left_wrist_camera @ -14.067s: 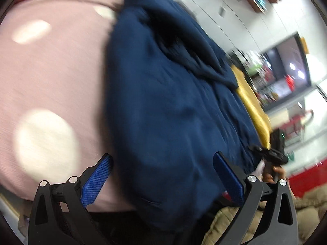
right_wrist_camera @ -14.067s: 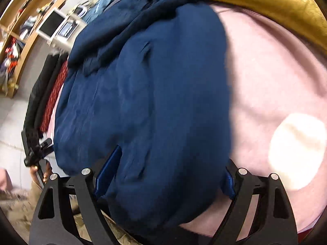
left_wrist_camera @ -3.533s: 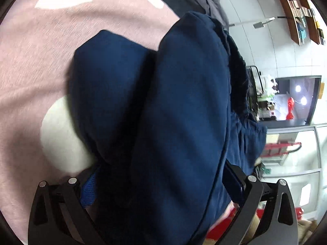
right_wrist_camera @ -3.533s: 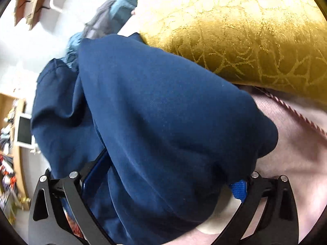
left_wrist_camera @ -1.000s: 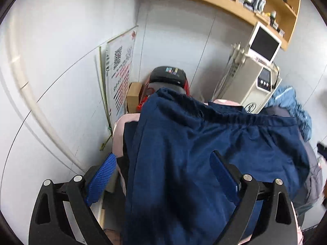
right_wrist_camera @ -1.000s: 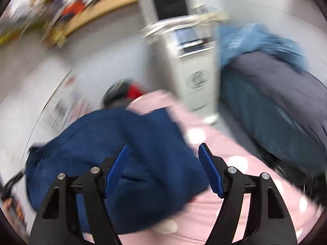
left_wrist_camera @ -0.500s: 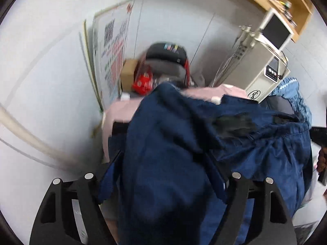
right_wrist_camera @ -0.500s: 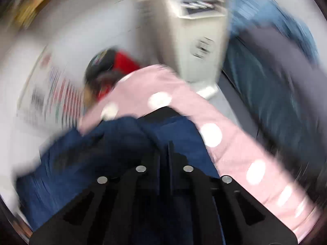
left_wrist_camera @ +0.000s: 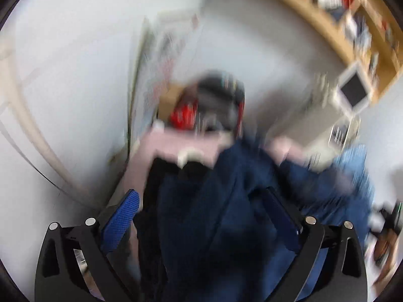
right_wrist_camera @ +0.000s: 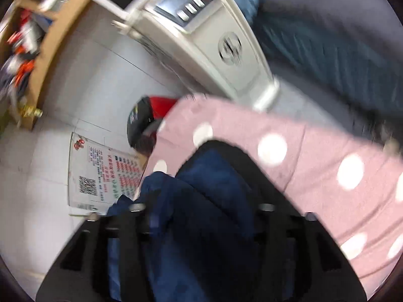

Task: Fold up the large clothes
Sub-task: 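Lift the jacket bundle with both grippers and carry it to the bed end, then lower the bundle onto the sheet and open both grippers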

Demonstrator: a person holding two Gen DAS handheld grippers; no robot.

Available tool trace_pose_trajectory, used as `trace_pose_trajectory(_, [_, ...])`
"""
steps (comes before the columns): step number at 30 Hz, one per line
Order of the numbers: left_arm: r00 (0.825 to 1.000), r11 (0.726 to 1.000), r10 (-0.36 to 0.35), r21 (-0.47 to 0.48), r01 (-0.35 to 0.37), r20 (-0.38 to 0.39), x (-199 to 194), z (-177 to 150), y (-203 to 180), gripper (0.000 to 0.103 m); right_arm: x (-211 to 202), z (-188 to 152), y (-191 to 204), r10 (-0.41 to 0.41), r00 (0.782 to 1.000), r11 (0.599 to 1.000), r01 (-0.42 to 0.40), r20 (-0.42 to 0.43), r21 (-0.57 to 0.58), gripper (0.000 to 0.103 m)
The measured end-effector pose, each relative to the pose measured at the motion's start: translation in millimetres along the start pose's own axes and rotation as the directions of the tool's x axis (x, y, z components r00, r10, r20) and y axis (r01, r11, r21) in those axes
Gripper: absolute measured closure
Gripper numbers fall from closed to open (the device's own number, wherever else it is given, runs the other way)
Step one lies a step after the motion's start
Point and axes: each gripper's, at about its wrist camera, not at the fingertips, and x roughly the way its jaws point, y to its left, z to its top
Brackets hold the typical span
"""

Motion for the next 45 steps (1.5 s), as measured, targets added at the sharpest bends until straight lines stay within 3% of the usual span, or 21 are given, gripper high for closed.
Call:
trace_pose_trajectory(2, [0.994, 0.992, -0.042, -0.111, 0.054, 0.105, -28.4, 8.5, 11.5, 0.006, -16.6, -7.7, 19.6, -0.001, 0.999, 0.989, 0.006, 0.037, -0.145, 0.045])
trace_pose_trajectory(4, [0.991, 0.990, -0.059, -0.122, 0.073, 0.116, -38.7, 12.1, 9.5, 0.007, -30.1, -25.1, 41.2, -0.009, 0.998, 0.949, 0.028, 0.064, -0.313, 0.045])
trace_pose_trajectory(6, [0.992, 0.993, -0.115, -0.019, 0.116, 0.047, -35.8, 7.2, -12.5, 0.008, -30.3, -42.0, 53.4, 0.010, 1.000, 0.910, 0.002, 0.026, -0.414, 0.045])
trace_pose_trajectory(8, [0.986, 0.977, -0.160, 0.136, 0.165, -0.047, -24.8, -8.7, -42.7, 0.008, -12.3, -63.5, 62.9, -0.015, 0.996, 0.860, -0.034, -0.093, -0.509, 0.045])
trace_pose_trajectory(10, [0.990, 0.961, -0.079, 0.255, 0.107, -0.117, -0.9, -23.1, -62.4, 0.008, 11.2, -76.7, 64.5, -0.122, 0.983, 0.832, 0.025, -0.139, -0.555, 0.045])
trace_pose_trajectory(12, [0.989, 0.960, 0.075, 0.278, -0.037, -0.128, 25.4, -26.2, -61.1, 0.006, 36.1, -72.2, 42.2, -0.216, 0.965, 0.859, 0.117, -0.146, -0.499, 0.045])
trace_pose_trajectory(13, [0.975, 0.963, 0.154, 0.243, -0.112, -0.159, 41.8, -24.3, -49.4, 0.006, 42.1, -67.3, 30.1, -0.192, 0.966, 0.898, 0.101, -0.174, -0.429, 0.045])
trace_pose_trajectory(14, [0.960, 0.980, 0.159, 0.154, -0.125, -0.232, 57.2, -21.2, -33.1, 0.005, 44.6, -62.7, 18.0, -0.159, 0.968, 0.936, 0.085, -0.194, -0.343, 0.045])
trace_pose_trajectory(15, [0.951, 0.998, 0.065, 0.001, -0.068, -0.301, 65.6, -18.9, -13.6, 0.005, 41.8, -58.7, 6.3, -0.110, 0.974, 0.969, 0.061, -0.198, -0.241, 0.045])
trace_pose_trajectory(16, [0.950, 0.989, -0.013, -0.145, -0.034, -0.312, 65.0, -18.1, 4.4, 0.005, 32.7, -55.7, -2.4, -0.042, 0.983, 0.991, 0.017, -0.181, -0.133, 0.045])
trace_pose_trajectory(18, [0.959, 0.969, -0.065, -0.248, -0.005, -0.274, 51.2, -17.7, 18.7, 0.005, 11.0, -54.3, -8.9, 0.052, 0.988, 0.999, -0.054, -0.146, -0.004, 0.042])
trace_pose_trajectory(21, [0.983, 0.980, -0.041, -0.201, 0.004, -0.181, 12.2, -19.8, 12.4, 0.006, -21.4, -59.4, -6.8, 0.073, 0.993, 0.997, -0.074, -0.094, -0.008, 0.031])
trace_pose_trajectory(25, [1.000, 0.990, -0.014, -0.142, 0.011, -0.019, -55.4, -30.6, -15.0, 0.006, -81.8, -87.8, 8.8, 0.034, 0.999, 0.981, -0.033, 0.000, -0.191, 0.024])
trace_pose_trajectory(28, [0.998, 0.998, 0.055, -0.004, -0.055, 0.028, -91.8, -46.5, -51.6, 0.006, -116.7, -130.9, 28.9, -0.002, 0.999, 0.923, 0.020, 0.048, -0.384, 0.019])
trace_pose_trajectory(30, [0.992, 0.983, 0.119, 0.135, -0.124, 0.050, -108.4, -68.2, -85.5, 0.006, -129.7, -161.5, 47.4, -0.026, 0.996, 0.868, 0.065, 0.086, -0.492, 0.010])
trace_pose_trajectory(32, [0.981, 0.948, 0.185, 0.254, -0.193, 0.057, -111.9, -91.3, -113.9, 0.006, -135.7, -189.6, 60.4, -0.065, 0.991, 0.806, 0.119, 0.113, -0.579, 0.010])
trace_pose_trajectory(34, [0.961, 0.887, 0.274, 0.378, -0.263, 0.026, -106.5, -121.0, -142.3, 0.006, -133.5, -222.7, 76.1, -0.122, 0.987, 0.730, 0.162, 0.107, -0.664, 0.009])
trace_pose_trajectory(36, [0.949, 0.867, 0.316, 0.410, -0.285, -0.009, -103.5, -139.3, -155.9, 0.006, -129.9, -246.9, 87.8, -0.181, 0.979, 0.677, 0.196, 0.097, -0.709, 0.009])
trace_pose_trajectory(40, [0.936, 0.853, 0.347, 0.431, -0.294, -0.048, -98.9, -163.0, -168.9, 0.006, -124.1, -272.3, 98.7, -0.236, 0.970, 0.652, 0.206, 0.063, -0.730, 0.009])
trace_pose_trajectory(43, [0.921, 0.838, 0.389, 0.426, -0.343, -0.025, -106.1, -167.5, -172.9, 0.006, -121.4, -279.1, 110.3, -0.285, 0.957, 0.628, 0.229, 0.054, -0.743, 0.009])
trace_pose_trajectory(45, [0.921, 0.844, 0.388, 0.408, -0.348, -0.017, -110.7, -167.2, -174.0, 0.006, -122.3, -278.3, 117.4, -0.300, 0.953, 0.622, 0.232, 0.045, -0.748, 0.008])
